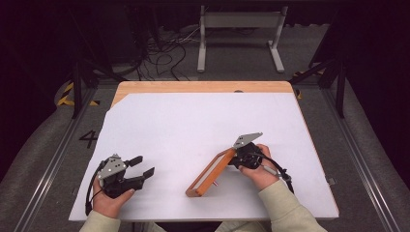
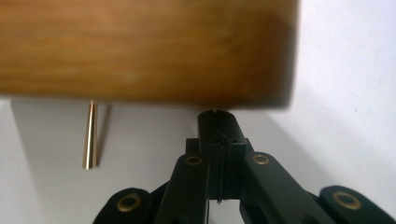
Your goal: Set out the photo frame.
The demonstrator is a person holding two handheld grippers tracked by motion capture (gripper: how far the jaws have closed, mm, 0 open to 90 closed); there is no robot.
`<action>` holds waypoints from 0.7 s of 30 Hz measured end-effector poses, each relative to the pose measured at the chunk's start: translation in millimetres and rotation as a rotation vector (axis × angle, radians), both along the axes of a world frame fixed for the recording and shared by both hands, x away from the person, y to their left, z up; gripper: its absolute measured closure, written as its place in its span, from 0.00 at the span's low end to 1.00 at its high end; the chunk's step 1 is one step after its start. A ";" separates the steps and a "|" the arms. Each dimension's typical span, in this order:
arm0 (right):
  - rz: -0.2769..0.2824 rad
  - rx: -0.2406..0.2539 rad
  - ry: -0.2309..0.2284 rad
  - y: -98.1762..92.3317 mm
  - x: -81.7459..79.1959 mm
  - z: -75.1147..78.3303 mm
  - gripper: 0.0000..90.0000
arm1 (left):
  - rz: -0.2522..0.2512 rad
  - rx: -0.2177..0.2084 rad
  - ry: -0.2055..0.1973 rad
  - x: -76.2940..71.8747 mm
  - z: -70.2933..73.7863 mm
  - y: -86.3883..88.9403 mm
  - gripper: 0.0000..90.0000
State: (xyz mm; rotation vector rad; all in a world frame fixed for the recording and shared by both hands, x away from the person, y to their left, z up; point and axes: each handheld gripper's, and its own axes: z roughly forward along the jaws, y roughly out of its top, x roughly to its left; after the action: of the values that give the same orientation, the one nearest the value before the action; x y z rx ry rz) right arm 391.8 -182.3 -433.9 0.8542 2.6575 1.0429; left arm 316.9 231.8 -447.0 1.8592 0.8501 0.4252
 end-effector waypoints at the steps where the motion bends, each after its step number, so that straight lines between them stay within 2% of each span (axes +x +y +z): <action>1: 0.001 0.007 0.001 0.2 1.5 -0.3 1.00 | 0.005 0.001 -0.005 -0.9 0.4 1.4 0.40; 9: -0.002 0.019 -0.003 8.6 11.8 -1.0 1.00 | 0.027 -0.003 -0.006 -7.2 -0.4 4.6 0.40; 17: 0.006 0.037 -0.008 19.3 21.7 -2.3 1.00 | 0.025 0.001 -0.003 -5.3 -0.8 3.4 0.41; 18: 0.003 0.040 -0.012 20.6 23.3 -1.0 1.00 | 0.025 0.000 -0.004 -4.4 -0.7 3.3 0.41; 19: 0.002 0.070 0.004 23.3 28.3 1.6 1.00 | 0.026 -0.005 -0.006 -3.2 -0.8 1.9 0.41; 21: 0.013 0.047 0.003 27.8 31.3 2.3 1.00 | 0.017 0.001 -0.007 -2.5 -0.8 0.8 0.41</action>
State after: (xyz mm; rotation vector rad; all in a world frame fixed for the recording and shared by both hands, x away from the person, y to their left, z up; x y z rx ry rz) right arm 423.1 -154.5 -431.5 0.8500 2.6545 1.1123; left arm 314.4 232.6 -447.8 1.8516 0.8621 0.4430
